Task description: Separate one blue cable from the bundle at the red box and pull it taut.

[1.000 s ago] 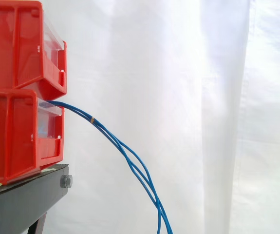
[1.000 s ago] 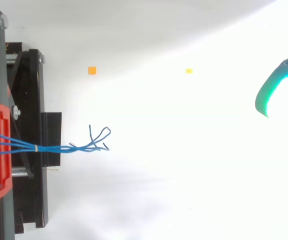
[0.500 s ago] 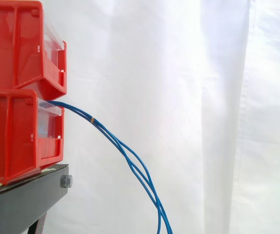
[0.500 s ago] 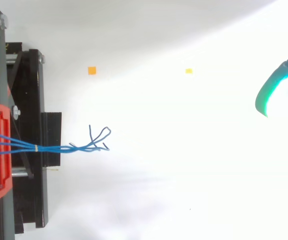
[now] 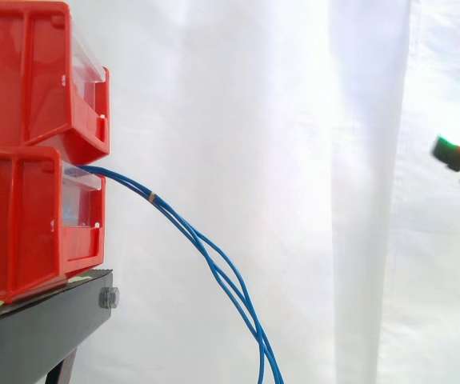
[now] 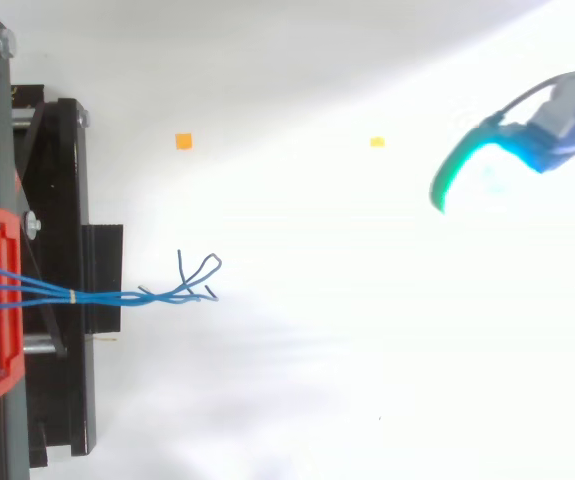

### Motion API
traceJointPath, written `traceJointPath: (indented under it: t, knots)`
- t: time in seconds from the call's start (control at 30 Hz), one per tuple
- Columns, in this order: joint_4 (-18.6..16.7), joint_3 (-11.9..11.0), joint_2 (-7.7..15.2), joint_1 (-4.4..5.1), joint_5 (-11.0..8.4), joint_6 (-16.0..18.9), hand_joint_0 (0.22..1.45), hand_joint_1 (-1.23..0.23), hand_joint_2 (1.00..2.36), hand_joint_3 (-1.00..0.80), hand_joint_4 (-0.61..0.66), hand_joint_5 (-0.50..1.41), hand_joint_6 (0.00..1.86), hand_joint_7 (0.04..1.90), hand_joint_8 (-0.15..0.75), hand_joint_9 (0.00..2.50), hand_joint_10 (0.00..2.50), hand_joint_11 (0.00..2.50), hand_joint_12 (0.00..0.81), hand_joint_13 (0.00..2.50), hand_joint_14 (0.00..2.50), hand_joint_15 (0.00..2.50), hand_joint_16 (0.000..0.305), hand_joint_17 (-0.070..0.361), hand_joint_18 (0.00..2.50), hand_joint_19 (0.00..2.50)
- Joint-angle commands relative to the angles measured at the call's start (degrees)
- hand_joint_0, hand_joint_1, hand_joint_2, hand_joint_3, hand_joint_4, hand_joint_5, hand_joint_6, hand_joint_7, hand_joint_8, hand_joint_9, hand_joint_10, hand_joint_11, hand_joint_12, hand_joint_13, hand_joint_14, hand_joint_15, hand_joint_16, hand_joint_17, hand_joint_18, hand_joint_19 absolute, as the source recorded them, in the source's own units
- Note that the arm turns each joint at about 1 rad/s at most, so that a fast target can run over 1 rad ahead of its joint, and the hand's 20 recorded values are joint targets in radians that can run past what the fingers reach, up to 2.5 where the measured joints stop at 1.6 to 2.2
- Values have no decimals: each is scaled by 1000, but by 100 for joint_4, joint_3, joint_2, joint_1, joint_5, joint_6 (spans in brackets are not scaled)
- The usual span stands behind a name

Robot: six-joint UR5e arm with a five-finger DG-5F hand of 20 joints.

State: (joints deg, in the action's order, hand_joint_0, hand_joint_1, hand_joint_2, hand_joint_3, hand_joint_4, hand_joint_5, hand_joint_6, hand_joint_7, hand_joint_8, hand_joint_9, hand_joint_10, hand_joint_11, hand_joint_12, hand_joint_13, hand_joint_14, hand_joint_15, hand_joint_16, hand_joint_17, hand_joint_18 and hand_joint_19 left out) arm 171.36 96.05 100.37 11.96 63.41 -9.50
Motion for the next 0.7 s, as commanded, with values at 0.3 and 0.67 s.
traceJointPath:
  t: [0.3, 0.67]
  knots:
    - [-278, -763, 1231, -195, 40, -149, 497, -877, 1000, -500, 197, -244, 503, 778, 275, 332, 7, 192, 389, 335, 7, 176, 56, 125, 339, 507]
    - [-1061, -807, 1354, -388, 102, -386, 492, -851, 1000, -500, 207, -237, 502, 780, 279, 374, 8, 230, 398, 338, 7, 176, 55, 124, 267, 444]
